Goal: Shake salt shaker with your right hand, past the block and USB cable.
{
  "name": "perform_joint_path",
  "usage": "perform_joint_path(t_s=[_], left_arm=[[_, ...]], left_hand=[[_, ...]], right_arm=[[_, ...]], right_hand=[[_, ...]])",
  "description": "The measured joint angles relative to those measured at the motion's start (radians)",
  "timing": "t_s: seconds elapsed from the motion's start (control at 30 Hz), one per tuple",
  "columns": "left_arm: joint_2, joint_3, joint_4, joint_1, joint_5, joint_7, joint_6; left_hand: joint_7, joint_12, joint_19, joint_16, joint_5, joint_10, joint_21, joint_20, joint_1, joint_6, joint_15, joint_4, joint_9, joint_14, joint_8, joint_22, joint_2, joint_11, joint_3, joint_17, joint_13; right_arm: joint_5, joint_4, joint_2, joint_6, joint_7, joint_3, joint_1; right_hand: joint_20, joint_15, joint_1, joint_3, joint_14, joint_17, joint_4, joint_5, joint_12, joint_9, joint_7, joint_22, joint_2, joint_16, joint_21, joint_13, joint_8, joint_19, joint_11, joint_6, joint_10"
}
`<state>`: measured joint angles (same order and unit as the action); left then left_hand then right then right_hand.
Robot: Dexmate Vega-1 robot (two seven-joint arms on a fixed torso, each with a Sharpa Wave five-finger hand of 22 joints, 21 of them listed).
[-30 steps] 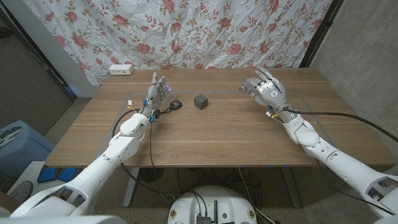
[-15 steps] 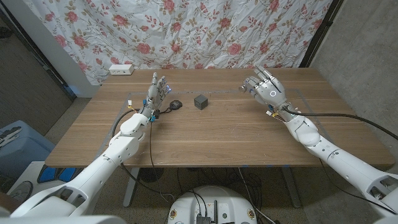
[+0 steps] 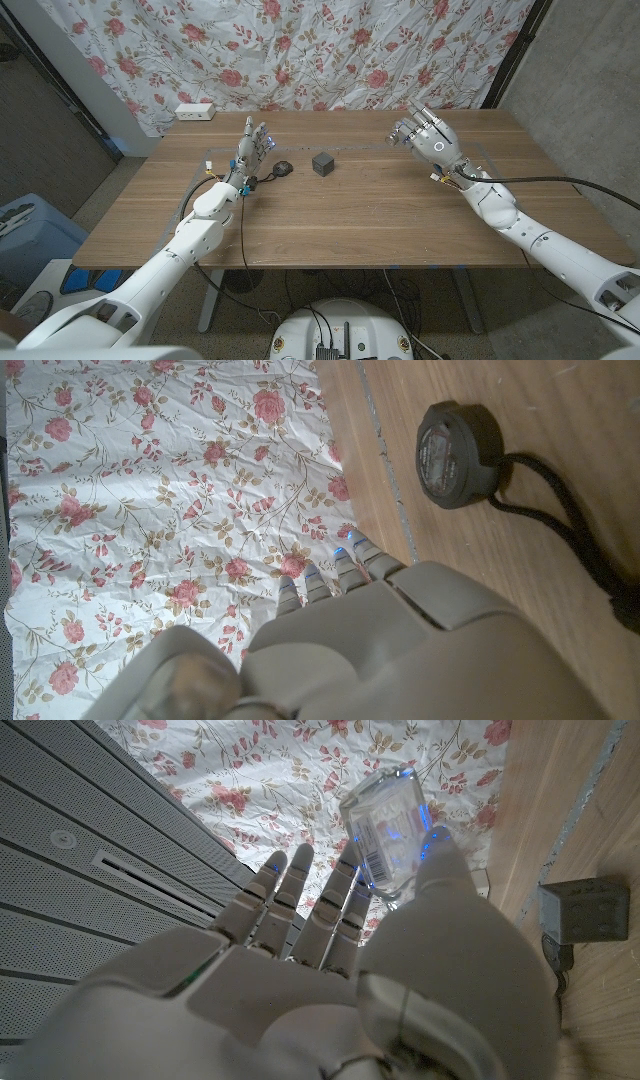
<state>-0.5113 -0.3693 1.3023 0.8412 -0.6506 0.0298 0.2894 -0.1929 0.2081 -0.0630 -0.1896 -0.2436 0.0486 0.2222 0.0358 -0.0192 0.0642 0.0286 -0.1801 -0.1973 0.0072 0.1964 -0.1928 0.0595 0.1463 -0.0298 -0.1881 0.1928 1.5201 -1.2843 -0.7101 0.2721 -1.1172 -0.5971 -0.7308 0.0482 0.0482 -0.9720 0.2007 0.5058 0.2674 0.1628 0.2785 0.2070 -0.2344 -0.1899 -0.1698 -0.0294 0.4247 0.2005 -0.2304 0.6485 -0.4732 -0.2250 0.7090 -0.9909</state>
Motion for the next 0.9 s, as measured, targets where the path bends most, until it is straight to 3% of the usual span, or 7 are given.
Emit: perform_joint_path(t_s=[0.9], left_arm=[[0.0,0.0,-0.001,0.0,0.0,0.0,0.0]], left_hand=[[0.0,0.0,0.0,0.0,0.0,0.0,0.0,0.0,0.0,0.0,0.0,0.0,0.0,0.0,0.0,0.0,0.0,0.0,0.0,0.0,0.0]], right_arm=[[0.012,0.024,-0.056,0.038,0.0,-0.044,0.095]], right_hand=[[0.0,0.0,-0.008,0.0,-0.008,0.018,0.0,-0.009,0.0,-0.002,0.007,0.0,0.008,0.005,-0.005,-0.006,0.014,0.008,0.0,0.007,0.018]])
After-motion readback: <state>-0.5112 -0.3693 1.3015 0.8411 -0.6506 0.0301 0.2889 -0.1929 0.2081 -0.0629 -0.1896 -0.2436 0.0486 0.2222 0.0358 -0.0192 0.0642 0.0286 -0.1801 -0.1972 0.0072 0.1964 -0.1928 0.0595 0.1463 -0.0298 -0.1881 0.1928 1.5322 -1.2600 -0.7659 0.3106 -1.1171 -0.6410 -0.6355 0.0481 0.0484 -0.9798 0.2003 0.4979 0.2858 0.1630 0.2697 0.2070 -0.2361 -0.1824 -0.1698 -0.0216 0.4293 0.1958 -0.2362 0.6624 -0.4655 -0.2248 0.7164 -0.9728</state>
